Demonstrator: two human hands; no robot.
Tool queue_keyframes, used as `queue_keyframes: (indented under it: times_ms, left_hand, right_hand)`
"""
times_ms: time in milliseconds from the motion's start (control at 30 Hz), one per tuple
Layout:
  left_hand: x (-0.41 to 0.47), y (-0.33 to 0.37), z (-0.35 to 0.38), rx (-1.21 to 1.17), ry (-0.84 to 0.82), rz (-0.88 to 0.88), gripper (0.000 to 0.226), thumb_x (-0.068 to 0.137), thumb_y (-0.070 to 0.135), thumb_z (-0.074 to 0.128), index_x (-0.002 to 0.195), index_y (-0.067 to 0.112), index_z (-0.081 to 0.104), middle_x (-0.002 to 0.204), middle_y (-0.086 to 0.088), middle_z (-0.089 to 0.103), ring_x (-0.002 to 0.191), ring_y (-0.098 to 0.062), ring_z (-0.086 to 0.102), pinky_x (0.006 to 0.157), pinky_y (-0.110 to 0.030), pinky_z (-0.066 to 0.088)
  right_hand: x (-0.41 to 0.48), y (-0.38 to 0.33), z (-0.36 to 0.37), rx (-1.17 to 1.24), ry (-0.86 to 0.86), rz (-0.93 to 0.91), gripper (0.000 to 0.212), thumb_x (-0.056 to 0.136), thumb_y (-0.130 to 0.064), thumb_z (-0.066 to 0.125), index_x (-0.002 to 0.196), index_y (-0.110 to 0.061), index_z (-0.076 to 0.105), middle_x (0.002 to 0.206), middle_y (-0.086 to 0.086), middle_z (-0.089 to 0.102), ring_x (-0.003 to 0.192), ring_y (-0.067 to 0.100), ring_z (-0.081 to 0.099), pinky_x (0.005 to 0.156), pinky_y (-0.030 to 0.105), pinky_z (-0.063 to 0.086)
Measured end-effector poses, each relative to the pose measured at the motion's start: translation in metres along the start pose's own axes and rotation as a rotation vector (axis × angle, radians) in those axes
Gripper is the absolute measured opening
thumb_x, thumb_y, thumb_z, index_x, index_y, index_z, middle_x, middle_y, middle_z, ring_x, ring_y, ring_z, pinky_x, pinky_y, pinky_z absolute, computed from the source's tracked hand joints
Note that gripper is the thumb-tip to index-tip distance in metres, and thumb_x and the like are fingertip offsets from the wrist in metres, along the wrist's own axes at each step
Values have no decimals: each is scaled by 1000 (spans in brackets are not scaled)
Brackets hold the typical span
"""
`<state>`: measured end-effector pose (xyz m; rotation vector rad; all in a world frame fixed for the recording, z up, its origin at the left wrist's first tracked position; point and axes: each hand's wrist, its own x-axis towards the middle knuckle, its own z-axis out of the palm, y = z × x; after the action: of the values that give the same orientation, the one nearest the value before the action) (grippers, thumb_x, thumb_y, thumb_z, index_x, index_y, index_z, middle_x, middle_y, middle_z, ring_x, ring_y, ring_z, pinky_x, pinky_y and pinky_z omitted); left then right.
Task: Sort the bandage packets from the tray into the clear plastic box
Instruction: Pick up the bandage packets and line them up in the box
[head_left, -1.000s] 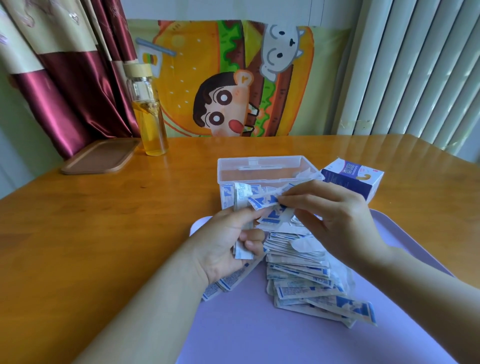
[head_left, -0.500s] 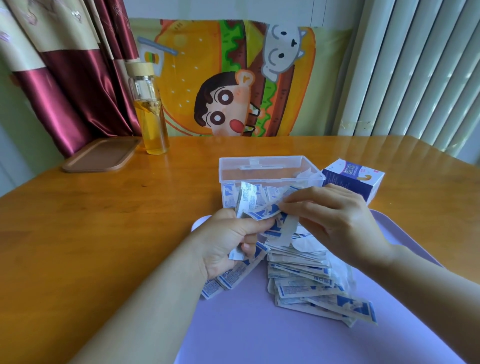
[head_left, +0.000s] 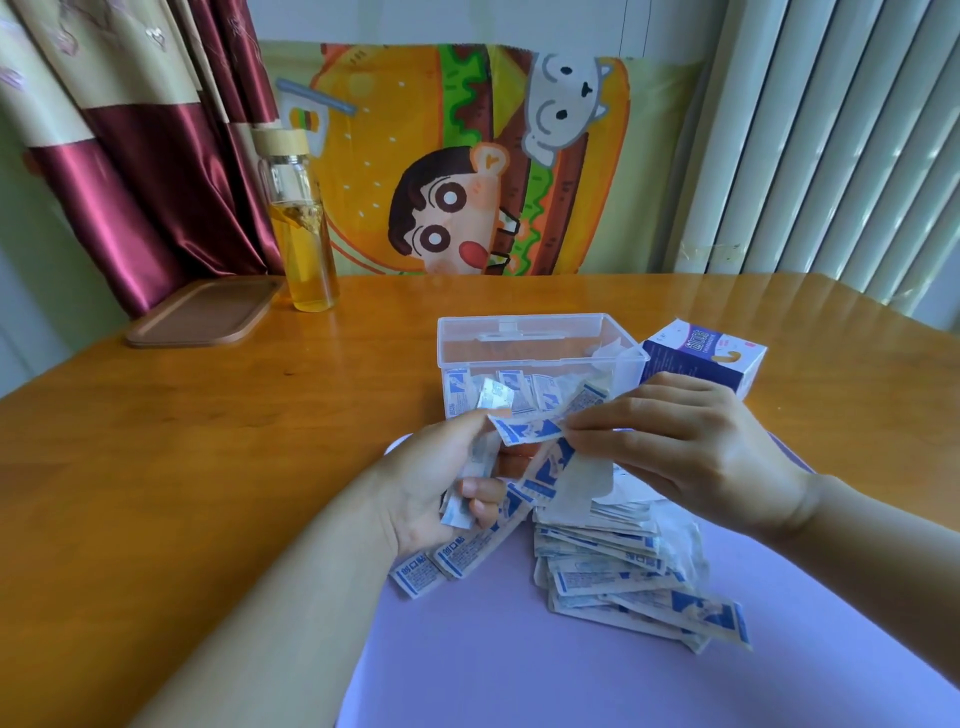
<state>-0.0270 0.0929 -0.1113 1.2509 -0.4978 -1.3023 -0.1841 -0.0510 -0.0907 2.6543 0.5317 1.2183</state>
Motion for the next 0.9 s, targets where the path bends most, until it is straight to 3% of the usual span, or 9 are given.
queue_keyframes:
  times_ms: [133,233,400,467,533,600,700,800,900]
  left_hand:
    - [-9,1,5,56,-29,8,35,77,34,65,104,12,60,88,-3,55,36,-3,25,36,-13,25]
    - [-12,0,9,101,-37,29,15,79,14,66,93,14,63,78,1,57,36,-1,24,38,-12,22]
    - [-8,0,6,75,101,93,15,83,7,65,98,8,64,65,4,59,37,-1,24,38,-13,23]
    - [-6,2,5,49,193,143,7,85,8,64,92,8,63,55,8,58,37,-2,23,38,-13,23]
    - [-2,2,4,68,268,201,6,85,10,65,91,10,64,64,4,54,37,-2,24,37,-13,24]
    - [1,-1,3,158,297,261,7,83,16,69,89,13,66,67,0,45,39,-4,26,39,-15,26]
    - [4,-5,5,415,315,275,33,71,39,74,87,10,70,56,2,46,46,-13,32,47,-20,26]
    - [6,-7,10,534,285,267,29,83,13,63,111,5,64,48,10,48,43,-7,41,45,-17,31]
    - [1,-6,13,284,231,263,29,79,16,69,106,6,67,57,4,43,49,-10,30,46,-21,23]
  right_hand:
    - [-4,6,1,-28,-92,-15,27,96,-16,49,95,-7,74,102,4,72,79,22,68,69,27,47]
    - [-5,8,1,-44,-113,-30,25,95,-16,50,96,-7,74,104,4,71,80,22,67,69,28,47]
    - [-9,4,-3,-5,-51,71,25,94,-18,52,94,-8,74,103,3,71,79,19,63,68,28,50]
    - [-7,-6,-6,128,35,382,17,90,-21,58,88,-20,74,91,-1,72,77,14,60,69,24,48]
    - [3,-18,-9,457,129,923,11,80,-31,70,69,-31,71,74,2,67,72,13,55,69,23,44]
    - [15,-27,-9,961,84,1283,23,68,-37,76,69,-15,69,79,8,68,78,16,57,78,30,40]
    - [29,-41,0,1443,16,1421,31,66,-30,67,86,-7,69,99,3,72,100,13,64,92,32,43]
    - [35,-45,12,1489,117,1503,29,72,-24,67,92,-3,67,91,6,70,81,13,64,80,25,47]
    - [36,-42,18,1389,183,1552,15,84,-18,64,81,-3,67,83,7,72,73,12,65,67,21,49]
